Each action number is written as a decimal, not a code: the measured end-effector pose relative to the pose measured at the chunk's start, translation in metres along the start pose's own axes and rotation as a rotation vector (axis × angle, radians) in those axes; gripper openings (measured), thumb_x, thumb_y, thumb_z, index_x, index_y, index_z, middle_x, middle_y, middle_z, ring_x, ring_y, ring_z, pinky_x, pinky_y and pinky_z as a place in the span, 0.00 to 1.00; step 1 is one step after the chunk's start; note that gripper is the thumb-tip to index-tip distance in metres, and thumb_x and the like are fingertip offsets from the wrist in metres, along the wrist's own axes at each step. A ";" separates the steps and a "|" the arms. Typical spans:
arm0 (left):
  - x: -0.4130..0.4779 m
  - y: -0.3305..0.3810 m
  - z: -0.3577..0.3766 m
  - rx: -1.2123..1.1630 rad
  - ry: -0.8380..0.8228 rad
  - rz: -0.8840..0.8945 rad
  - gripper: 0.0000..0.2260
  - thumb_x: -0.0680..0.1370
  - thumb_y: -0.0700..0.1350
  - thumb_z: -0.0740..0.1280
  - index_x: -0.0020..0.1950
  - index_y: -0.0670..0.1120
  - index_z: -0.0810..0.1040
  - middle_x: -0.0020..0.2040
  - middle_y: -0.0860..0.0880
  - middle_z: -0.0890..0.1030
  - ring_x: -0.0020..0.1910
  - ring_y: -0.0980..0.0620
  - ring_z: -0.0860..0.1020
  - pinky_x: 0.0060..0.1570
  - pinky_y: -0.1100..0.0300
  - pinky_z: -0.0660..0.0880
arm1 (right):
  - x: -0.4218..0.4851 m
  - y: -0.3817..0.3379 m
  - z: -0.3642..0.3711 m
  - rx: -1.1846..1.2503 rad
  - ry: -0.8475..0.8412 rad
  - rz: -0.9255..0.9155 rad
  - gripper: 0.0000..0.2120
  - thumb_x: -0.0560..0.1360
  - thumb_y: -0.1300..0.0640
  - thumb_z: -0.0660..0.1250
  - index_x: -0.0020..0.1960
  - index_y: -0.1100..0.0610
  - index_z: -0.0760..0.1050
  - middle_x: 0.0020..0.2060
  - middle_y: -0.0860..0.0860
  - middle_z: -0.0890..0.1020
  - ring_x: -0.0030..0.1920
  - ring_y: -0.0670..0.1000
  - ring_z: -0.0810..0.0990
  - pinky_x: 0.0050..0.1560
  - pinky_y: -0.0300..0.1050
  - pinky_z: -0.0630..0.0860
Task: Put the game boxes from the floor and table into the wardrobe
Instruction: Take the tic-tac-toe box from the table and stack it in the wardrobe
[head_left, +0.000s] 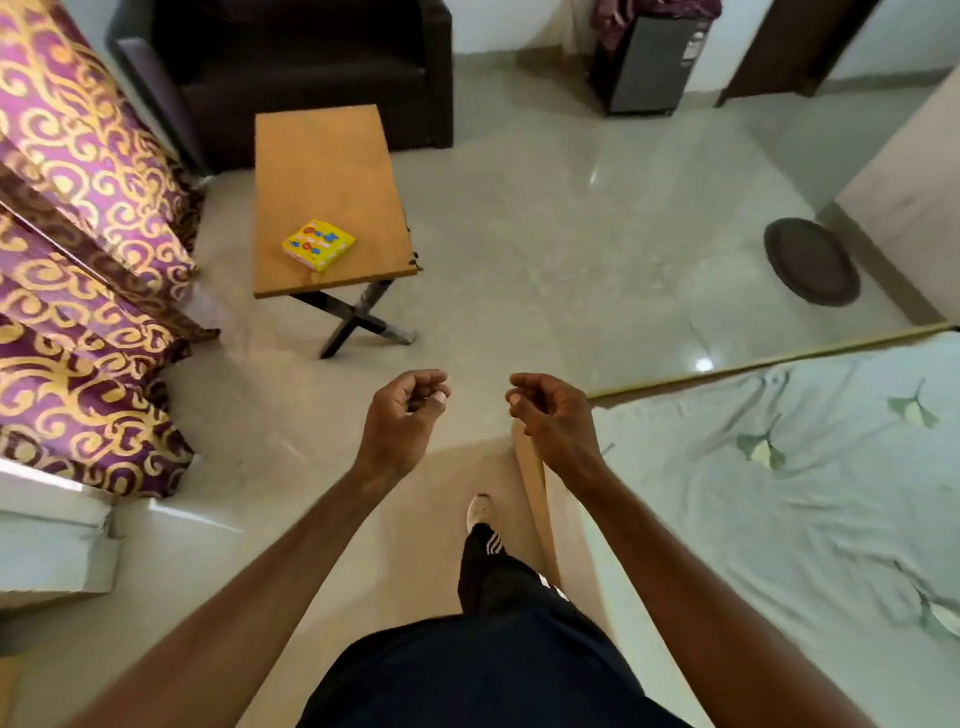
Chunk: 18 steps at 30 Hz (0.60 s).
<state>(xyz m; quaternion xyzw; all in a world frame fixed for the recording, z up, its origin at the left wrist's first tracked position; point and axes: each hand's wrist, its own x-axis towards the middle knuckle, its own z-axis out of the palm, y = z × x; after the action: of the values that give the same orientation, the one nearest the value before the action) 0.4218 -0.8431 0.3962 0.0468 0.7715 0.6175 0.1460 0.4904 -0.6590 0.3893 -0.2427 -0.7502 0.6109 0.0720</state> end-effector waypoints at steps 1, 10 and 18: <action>0.024 0.008 -0.002 -0.004 0.026 -0.006 0.10 0.77 0.38 0.67 0.54 0.51 0.81 0.49 0.49 0.85 0.49 0.49 0.83 0.58 0.50 0.79 | 0.026 -0.011 0.003 -0.006 -0.020 -0.009 0.11 0.75 0.57 0.70 0.57 0.51 0.81 0.45 0.48 0.86 0.47 0.47 0.84 0.48 0.45 0.81; 0.224 0.056 -0.032 -0.106 0.254 0.015 0.14 0.72 0.46 0.68 0.56 0.45 0.82 0.50 0.44 0.85 0.47 0.51 0.81 0.47 0.58 0.73 | 0.248 -0.102 0.052 -0.042 -0.220 -0.136 0.11 0.75 0.57 0.69 0.57 0.52 0.81 0.44 0.50 0.86 0.46 0.50 0.84 0.45 0.43 0.80; 0.368 0.039 -0.092 -0.115 0.424 -0.026 0.05 0.72 0.42 0.67 0.42 0.52 0.80 0.47 0.48 0.84 0.46 0.52 0.82 0.53 0.51 0.78 | 0.414 -0.131 0.149 -0.108 -0.371 -0.146 0.10 0.75 0.59 0.69 0.56 0.54 0.81 0.44 0.51 0.86 0.44 0.48 0.84 0.43 0.42 0.79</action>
<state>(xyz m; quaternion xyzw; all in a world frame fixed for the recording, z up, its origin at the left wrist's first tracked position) 0.0405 -0.8272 0.3904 -0.1023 0.7490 0.6545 -0.0093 0.0334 -0.6207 0.3999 -0.0745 -0.7979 0.5971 -0.0367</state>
